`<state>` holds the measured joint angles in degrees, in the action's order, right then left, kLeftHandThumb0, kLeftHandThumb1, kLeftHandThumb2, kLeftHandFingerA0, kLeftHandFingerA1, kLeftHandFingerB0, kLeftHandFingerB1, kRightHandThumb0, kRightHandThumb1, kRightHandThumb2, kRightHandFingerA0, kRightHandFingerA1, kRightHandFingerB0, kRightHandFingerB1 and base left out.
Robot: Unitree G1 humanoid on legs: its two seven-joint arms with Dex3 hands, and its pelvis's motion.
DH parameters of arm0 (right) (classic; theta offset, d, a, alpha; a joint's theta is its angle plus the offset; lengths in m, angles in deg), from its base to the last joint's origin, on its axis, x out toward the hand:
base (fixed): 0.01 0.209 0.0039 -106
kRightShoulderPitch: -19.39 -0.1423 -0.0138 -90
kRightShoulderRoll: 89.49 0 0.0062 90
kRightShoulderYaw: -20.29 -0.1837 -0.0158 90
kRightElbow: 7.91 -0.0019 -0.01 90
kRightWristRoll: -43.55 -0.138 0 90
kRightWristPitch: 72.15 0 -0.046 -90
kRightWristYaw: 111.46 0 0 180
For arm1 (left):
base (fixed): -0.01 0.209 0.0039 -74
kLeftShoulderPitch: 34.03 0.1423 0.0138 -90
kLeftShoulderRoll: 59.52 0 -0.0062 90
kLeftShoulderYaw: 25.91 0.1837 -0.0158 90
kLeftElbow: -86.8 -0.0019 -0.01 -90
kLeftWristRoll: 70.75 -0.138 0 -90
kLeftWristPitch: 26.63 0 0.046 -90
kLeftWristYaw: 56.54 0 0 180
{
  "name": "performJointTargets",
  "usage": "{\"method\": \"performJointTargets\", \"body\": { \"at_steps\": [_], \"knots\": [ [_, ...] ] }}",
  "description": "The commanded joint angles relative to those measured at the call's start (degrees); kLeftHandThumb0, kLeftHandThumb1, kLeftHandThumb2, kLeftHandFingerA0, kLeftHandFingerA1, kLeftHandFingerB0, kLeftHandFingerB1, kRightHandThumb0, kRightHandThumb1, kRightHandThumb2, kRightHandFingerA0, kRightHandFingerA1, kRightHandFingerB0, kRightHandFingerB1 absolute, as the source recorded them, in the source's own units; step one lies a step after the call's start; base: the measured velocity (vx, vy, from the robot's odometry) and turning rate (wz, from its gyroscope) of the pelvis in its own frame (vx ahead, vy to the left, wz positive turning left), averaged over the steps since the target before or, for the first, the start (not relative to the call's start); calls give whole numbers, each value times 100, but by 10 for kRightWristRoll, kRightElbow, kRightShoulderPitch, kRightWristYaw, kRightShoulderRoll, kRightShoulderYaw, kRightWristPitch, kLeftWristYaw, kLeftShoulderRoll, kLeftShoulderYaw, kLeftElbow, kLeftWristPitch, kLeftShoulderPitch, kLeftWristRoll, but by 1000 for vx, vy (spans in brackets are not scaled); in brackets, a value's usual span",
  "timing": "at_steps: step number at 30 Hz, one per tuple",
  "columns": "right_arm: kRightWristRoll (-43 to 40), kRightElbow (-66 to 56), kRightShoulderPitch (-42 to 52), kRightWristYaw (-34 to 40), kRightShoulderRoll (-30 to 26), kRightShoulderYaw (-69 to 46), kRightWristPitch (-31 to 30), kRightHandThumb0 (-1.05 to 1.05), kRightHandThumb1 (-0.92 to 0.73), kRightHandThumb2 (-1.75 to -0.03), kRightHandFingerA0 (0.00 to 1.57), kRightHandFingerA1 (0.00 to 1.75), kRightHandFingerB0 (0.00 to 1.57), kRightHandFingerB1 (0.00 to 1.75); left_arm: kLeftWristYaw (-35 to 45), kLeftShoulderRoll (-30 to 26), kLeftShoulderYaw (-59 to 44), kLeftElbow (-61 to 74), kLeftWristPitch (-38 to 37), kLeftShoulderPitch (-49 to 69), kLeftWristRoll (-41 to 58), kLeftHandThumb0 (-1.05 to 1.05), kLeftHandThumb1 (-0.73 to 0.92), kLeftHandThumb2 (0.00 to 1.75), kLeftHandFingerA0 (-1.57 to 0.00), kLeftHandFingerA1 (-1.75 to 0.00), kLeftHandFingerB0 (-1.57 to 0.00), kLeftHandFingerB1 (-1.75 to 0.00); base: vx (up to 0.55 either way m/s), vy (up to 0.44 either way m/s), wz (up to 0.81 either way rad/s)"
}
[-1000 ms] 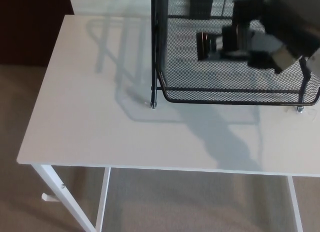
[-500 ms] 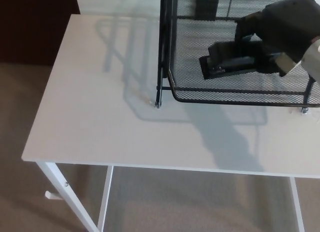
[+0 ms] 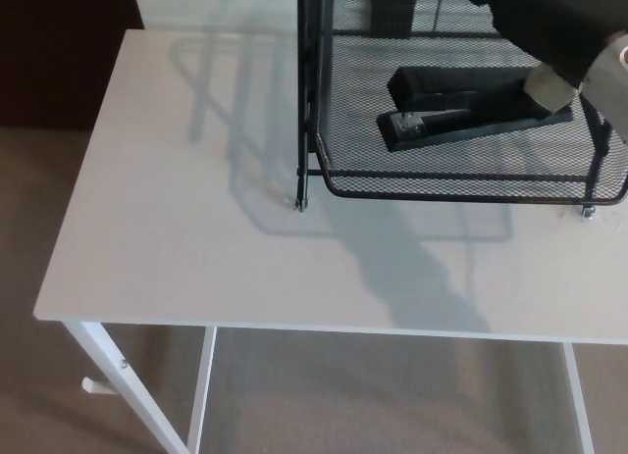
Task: The robot walks towards a desk on which a file tray is kept in the middle and a stapler is kept to its right. The robot lifts the stapler using its right hand and places it on the file tray.
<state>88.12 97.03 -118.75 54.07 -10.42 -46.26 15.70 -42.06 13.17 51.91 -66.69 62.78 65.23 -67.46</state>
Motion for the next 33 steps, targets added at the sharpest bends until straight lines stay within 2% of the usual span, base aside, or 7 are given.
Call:
{"method": "performJointTargets", "body": {
  "at_steps": [1,9,10,15,24,26,33],
  "knots": [
    [-42,-38,-17,-84,-12,-41,-46,-93,-53,-84,0,13,0,0,-6,0,-5,-4,-7,-2,1,-103,80,81,-60,-90,-35,-78,0,0,0],
    [-159,-182,40,-186,-108,-212,-86,-95,-53,-85,0,0,0,4,-4,-1,-3,-1,-12,5,-2,-101,64,126,-71,-91,-31,-73,0,0,0],
    [-168,-202,53,-198,-123,-239,-100,-99,-58,-95,0,8,0,5,1,1,-13,-6,-3,1,9,-102,80,81,-63,-91,-33,-77,0,0,0],
    [-246,-253,139,-216,-182,-407,-73,-94,-57,-95,0,21,0,5,-1,-2,-8,-9,-15,7,2,-100,61,125,-75,-94,-34,-75,0,0,0],
    [-387,-297,287,-293,-138,-797,-241,-82,-51,-86,0,14,1,16,-1,-8,-11,0,-3,4,5,-104,81,79,-65,-91,-35,-78,0,0,0],
    [-365,-254,336,-276,-120,-855,-275,-84,-52,-90,84,120,2,29,-6,-7,-12,1,3,-1,5,-104,81,79,-68,-90,-36,-78,0,0,0],
    [-323,-114,413,-141,-75,-893,-268,-90,-63,-63,81,143,6,27,-1,-7,-6,6,2,3,1,-104,81,81,-65,-90,-33,-78,0,0,0]
  ]
}}
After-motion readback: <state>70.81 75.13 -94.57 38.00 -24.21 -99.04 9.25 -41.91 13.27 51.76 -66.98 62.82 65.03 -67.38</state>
